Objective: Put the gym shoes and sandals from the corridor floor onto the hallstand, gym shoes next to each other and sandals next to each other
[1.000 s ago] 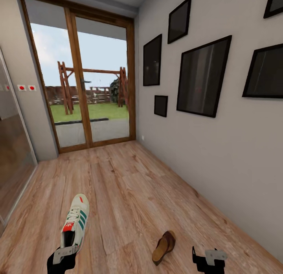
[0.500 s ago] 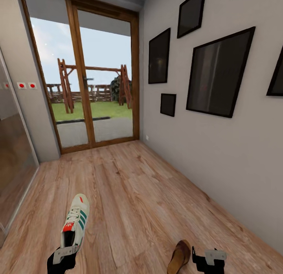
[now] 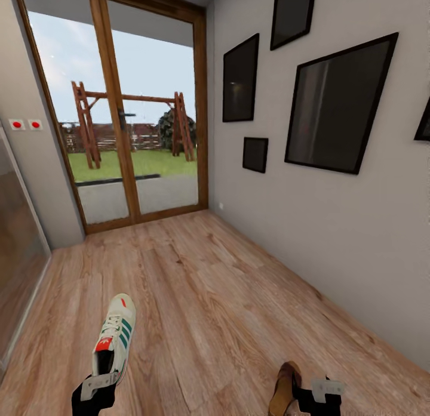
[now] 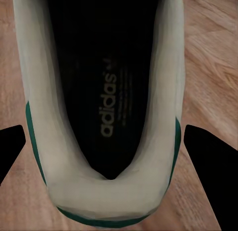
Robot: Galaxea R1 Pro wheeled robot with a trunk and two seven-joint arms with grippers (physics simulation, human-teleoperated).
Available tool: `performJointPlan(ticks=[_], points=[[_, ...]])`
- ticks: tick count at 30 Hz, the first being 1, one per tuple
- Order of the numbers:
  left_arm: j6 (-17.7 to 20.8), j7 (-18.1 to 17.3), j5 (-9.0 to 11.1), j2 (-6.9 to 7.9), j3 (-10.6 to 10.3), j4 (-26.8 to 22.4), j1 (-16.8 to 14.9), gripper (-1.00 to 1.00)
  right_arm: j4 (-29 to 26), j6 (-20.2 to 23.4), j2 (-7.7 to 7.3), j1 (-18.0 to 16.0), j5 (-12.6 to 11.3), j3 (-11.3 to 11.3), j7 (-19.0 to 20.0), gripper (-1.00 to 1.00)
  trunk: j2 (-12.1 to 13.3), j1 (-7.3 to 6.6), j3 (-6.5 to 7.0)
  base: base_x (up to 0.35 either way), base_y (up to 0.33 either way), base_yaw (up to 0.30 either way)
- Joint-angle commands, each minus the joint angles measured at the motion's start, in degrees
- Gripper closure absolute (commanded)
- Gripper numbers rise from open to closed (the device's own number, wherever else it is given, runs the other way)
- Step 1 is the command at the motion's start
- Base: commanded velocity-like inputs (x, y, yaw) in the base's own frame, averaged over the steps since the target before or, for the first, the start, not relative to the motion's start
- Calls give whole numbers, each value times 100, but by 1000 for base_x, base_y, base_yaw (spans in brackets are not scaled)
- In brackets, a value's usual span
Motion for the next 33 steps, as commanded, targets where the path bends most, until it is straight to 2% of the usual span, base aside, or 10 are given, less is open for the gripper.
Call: performJointPlan(ticks=[1,8,18,33], points=[[-11,-54,8,-2,40,5,-4,100,5,-5,-1,-5,28,21,-48,-100,-2,-1,-13,5,239,-192],[-11,-54,8,-6,38,5,-4,100,5,-7,3,-5,28,21,-52,-100,-2,-1,-41,2,138,-116],[-11,-54,0,-7,37,11,-4,100,3,-5,7,-5,28,21,-52,-100,-2,-1,-43,0,5,-28],[-11,-54,8,-5,42,19,-4,100,5,1,7,-5,28,21,-52,-100,-2,-1,-87,0,42,-248]])
